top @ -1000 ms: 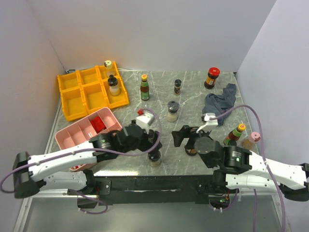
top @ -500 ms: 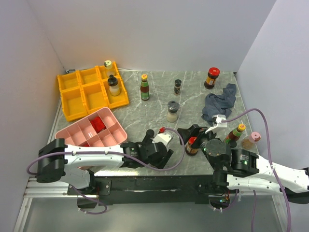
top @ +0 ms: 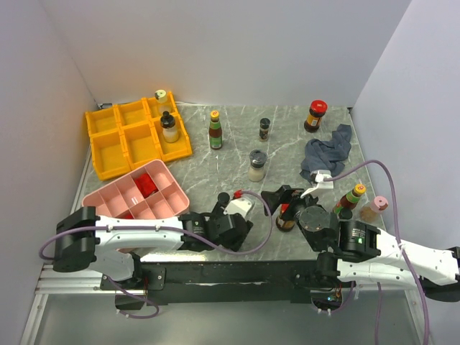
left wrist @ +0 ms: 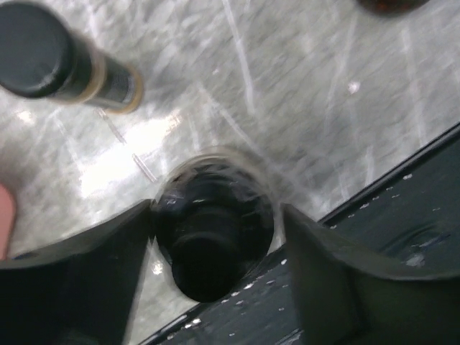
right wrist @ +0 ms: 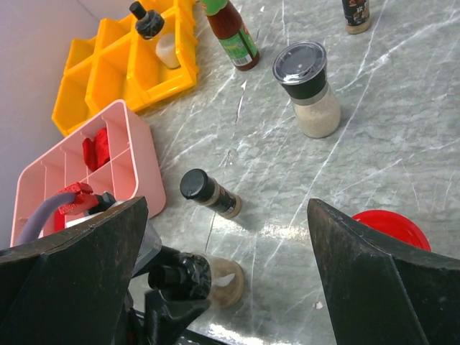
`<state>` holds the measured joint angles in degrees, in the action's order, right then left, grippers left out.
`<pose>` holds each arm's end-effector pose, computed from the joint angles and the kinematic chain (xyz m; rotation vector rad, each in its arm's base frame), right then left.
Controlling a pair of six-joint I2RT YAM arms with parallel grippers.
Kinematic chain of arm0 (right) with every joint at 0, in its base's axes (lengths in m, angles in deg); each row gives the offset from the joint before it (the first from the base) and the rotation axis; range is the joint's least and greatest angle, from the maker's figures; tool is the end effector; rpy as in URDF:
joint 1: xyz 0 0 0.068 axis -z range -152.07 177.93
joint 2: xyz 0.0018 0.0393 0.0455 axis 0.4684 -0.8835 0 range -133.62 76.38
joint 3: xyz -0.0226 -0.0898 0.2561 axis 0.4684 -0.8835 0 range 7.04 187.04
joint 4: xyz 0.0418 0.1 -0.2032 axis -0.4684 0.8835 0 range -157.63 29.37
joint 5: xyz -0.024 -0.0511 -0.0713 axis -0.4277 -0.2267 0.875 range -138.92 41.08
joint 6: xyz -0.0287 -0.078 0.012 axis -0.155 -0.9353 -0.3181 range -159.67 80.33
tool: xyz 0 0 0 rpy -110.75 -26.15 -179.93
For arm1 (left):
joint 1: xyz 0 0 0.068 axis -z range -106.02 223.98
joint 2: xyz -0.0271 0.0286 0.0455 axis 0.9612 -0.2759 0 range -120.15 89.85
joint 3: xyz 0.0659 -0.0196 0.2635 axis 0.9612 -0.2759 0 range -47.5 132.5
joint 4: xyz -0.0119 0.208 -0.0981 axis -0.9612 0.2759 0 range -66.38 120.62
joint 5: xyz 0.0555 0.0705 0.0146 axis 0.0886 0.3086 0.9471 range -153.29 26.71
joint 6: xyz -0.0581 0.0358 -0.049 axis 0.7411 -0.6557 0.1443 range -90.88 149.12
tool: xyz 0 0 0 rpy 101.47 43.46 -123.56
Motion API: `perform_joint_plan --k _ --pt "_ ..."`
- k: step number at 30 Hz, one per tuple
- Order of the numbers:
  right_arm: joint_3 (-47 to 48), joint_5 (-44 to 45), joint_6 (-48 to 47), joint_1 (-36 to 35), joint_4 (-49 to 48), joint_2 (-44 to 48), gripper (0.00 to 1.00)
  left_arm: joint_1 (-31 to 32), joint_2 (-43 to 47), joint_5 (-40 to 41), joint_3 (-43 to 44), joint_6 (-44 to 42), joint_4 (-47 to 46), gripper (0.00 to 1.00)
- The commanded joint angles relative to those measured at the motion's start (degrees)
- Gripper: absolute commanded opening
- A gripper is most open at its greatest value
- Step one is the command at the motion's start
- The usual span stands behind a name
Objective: Organize the condiment bottles
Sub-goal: Pick up the bottle from the corner of the board, then place the bottle in the storage box.
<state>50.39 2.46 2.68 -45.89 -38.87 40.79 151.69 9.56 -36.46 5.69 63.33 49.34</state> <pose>0.0884 0.0984 0.3119 0.0818 1.8319 0.5728 0.0912 -0.2621 0.2190 0.7050 2.2828 -0.3460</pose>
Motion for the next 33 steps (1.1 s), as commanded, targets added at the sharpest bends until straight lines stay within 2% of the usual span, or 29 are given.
perform_joint_plan --k 1,2,4,9,11,16,19,22,27,33 --pt "0.0 0.9 0.2 0.3 -2.8 -0.1 1.0 0.4 3.3 -0.9 -1.9 3.4 2.3 0.61" --pt "-0.2 0.9 0.1 0.3 -3.3 0.1 1.0 0.4 4.1 -0.6 -2.2 4.2 2.8 0.45" --pt "-0.2 0.5 -0.1 0.3 -3.7 0.0 1.0 0.4 6.0 0.0 -2.2 5.9 4.3 0.34" --pt "0.5 0.0 -0.3 0.2 -3.5 -1.0 1.0 0.3 11.0 4.8 -0.6 9.6 10.0 0.18" --pt "0.4 -0.4 -0.2 0.3 -3.7 -1.4 1.0 0.3 13.2 7.9 0.8 11.7 13.6 0.01" --pt "-0.8 -2.3 -0.7 0.3 -6.5 -1.7 1.0 -1.4 15.7 18.2 5.2 14.7 20.4 0.01" --pt "-0.9 -3.4 -0.9 0.3 -7.0 -2.5 1.0 -5.4 15.6 19.7 8.3 11.5 21.0 0.01" --pt "-0.8 -3.7 -1.0 0.2 -7.0 -3.0 1.0 -11.1 15.1 19.8 10.2 6.1 17.5 0.01" --pt "-1.6 -5.2 -3.0 0.2 -8.7 -3.3 1.0 -26.5 13.5 13.1 12.0 -3.3 5.5 0.01" --pt "-1.5 -5.7 -3.8 0.3 -8.2 -4.0 1.0 -41.5 5.3 8.2 17.1 -8.8 -1.6 0.01"
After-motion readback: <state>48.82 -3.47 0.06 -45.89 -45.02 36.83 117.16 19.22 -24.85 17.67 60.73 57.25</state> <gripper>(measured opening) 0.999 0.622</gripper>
